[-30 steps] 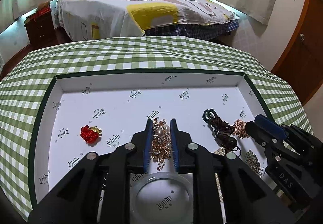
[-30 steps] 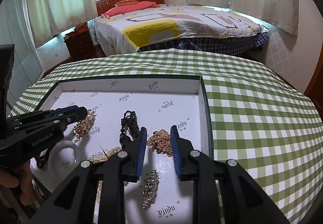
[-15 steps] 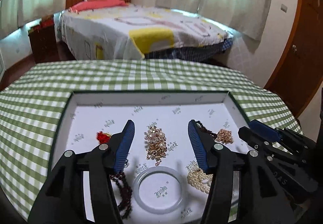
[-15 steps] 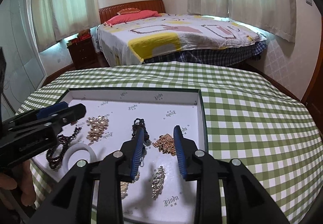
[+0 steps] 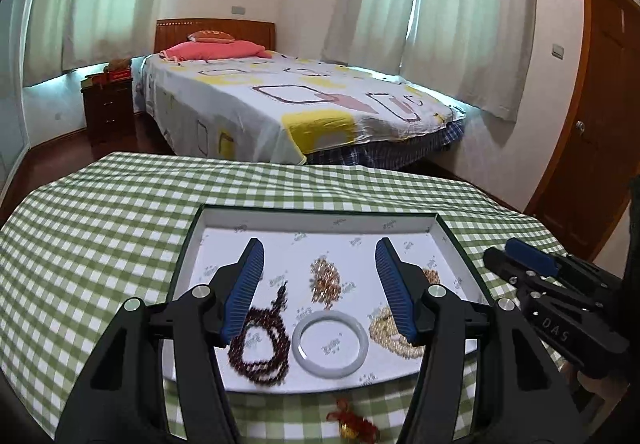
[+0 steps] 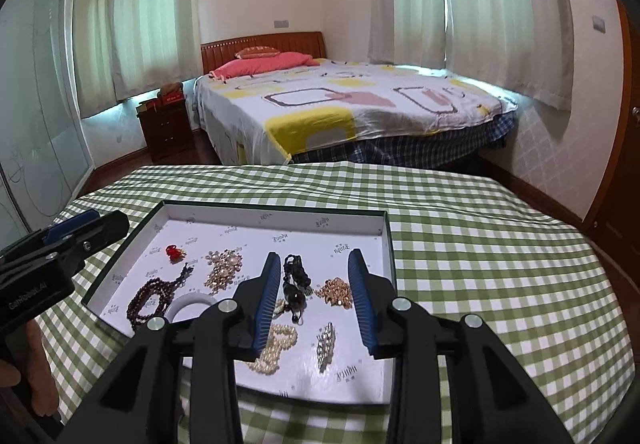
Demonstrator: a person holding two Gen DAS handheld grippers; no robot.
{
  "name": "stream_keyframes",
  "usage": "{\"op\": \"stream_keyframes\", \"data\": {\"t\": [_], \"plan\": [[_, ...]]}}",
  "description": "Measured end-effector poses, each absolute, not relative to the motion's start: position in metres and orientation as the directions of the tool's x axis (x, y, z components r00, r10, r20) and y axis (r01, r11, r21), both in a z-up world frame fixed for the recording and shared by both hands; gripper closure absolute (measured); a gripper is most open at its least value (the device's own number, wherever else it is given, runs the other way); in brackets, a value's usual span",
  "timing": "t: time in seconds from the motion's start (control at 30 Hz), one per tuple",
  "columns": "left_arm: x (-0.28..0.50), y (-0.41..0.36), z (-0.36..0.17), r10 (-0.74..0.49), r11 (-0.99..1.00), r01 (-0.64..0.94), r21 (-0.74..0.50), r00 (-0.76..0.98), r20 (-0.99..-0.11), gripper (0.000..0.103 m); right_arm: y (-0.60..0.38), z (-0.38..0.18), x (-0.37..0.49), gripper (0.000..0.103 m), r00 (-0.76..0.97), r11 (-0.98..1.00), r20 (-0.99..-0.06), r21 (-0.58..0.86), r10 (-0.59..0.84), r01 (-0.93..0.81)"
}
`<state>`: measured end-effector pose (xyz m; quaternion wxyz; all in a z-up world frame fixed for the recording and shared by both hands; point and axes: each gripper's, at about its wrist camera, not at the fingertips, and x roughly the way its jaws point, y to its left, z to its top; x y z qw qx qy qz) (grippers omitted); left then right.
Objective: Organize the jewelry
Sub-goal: 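Open both tools to release the brooch and chain in the box, then move both tools back to the table toward the pearl ring and red charm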
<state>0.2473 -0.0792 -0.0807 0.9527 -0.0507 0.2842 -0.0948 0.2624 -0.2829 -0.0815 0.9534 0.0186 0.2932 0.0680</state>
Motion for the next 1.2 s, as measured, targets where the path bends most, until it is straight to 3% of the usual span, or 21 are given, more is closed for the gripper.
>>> {"op": "stream_keyframes", "data": {"t": [0.47,1.2], "plan": [[0.193,-0.065,-0.097,-0.187,0.981,0.121,-0.154,0.813,-0.552,0.046,-0.292,-0.095,0.208,0.067,0.820,0.994,-0.564,0.095,0.099,-0.054],[0.162,-0.063,-0.135,-0.177,0.983,0.108,-0.146,0.752,-0.634,0.046,-0.300,-0.160,0.188,0.067,0.707,0.992,-0.704,0.120,0.067,0.026]]}}
